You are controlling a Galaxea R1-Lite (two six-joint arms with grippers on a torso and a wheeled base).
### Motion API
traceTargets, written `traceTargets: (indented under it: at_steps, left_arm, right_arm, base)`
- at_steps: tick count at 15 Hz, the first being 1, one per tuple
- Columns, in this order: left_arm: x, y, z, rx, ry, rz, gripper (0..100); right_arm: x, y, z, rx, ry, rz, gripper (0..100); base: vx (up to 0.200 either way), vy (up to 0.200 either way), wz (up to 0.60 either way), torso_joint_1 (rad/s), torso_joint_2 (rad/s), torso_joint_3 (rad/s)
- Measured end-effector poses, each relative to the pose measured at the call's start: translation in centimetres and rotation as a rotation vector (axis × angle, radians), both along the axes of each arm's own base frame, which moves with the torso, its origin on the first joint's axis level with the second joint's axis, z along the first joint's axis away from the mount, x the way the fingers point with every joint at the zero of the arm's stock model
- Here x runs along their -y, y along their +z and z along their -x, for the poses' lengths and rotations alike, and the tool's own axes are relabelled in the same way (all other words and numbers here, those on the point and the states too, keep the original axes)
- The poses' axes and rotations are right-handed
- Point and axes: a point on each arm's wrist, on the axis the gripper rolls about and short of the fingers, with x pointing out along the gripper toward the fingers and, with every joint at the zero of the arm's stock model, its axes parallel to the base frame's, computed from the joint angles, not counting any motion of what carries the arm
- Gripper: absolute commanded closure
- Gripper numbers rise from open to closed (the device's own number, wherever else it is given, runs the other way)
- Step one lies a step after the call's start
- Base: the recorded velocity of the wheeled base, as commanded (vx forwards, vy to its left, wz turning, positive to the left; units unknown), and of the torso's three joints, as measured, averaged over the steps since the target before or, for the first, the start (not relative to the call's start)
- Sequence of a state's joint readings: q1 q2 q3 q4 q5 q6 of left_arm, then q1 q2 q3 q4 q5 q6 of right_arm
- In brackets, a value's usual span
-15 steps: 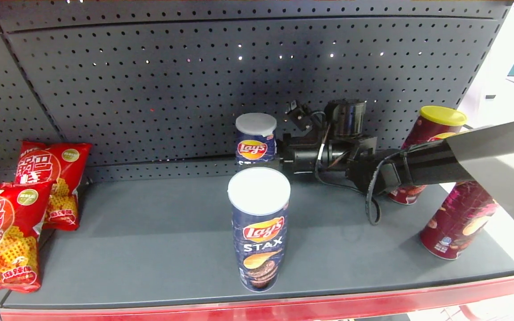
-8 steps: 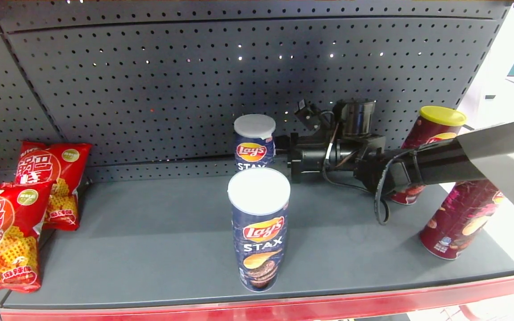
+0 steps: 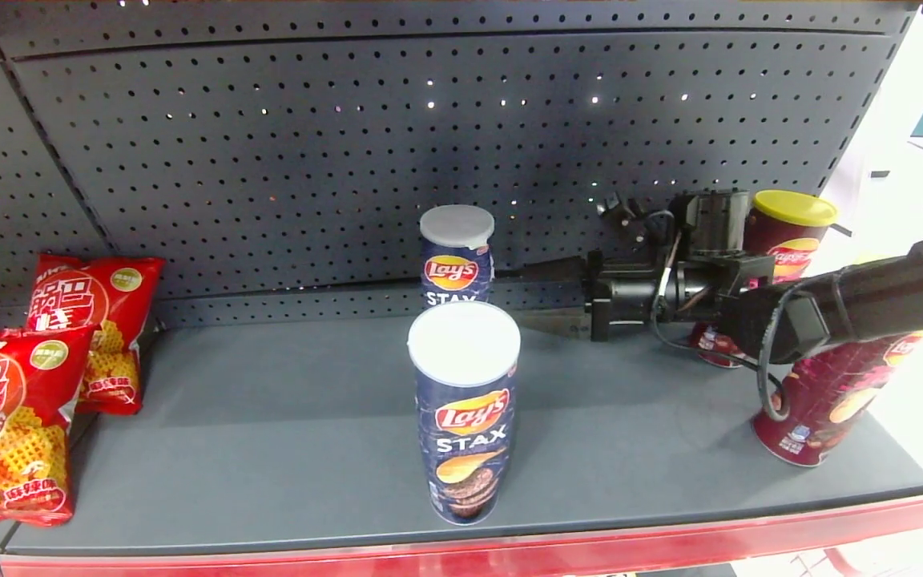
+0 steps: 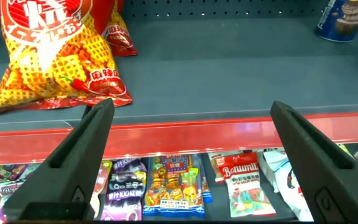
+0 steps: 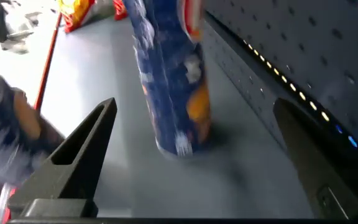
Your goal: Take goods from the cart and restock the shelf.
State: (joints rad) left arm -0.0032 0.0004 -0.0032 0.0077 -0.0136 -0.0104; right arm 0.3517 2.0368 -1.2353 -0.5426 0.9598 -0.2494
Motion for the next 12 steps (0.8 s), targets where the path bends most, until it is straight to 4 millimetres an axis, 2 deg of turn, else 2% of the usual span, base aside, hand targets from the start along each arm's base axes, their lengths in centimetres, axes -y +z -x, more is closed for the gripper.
traceTargets:
  at_steps: [4, 9, 12]
  left_arm:
    - [0.0, 0.0, 0.0, 0.000, 0.000, 0.000, 0]
    - [0.0, 0.0, 0.0, 0.000, 0.000, 0.000, 0]
    - [0.0, 0.0, 0.0, 0.001, 0.000, 0.000, 0]
  right_arm:
    - [0.6, 0.2, 1.3, 0.006, 0.018, 0.008, 0]
    - [-1.4, 0.3, 2.9, 0.004, 0.083, 0.009, 0]
    - [-2.0, 0.0, 3.9, -0.011, 0.107, 0.016, 0]
  base:
    - [0.000, 0.000, 0.00, 0.000, 0.00, 0.000]
    - [0.000, 0.000, 0.00, 0.000, 0.00, 0.000]
    - [0.000, 0.000, 0.00, 0.000, 0.00, 0.000]
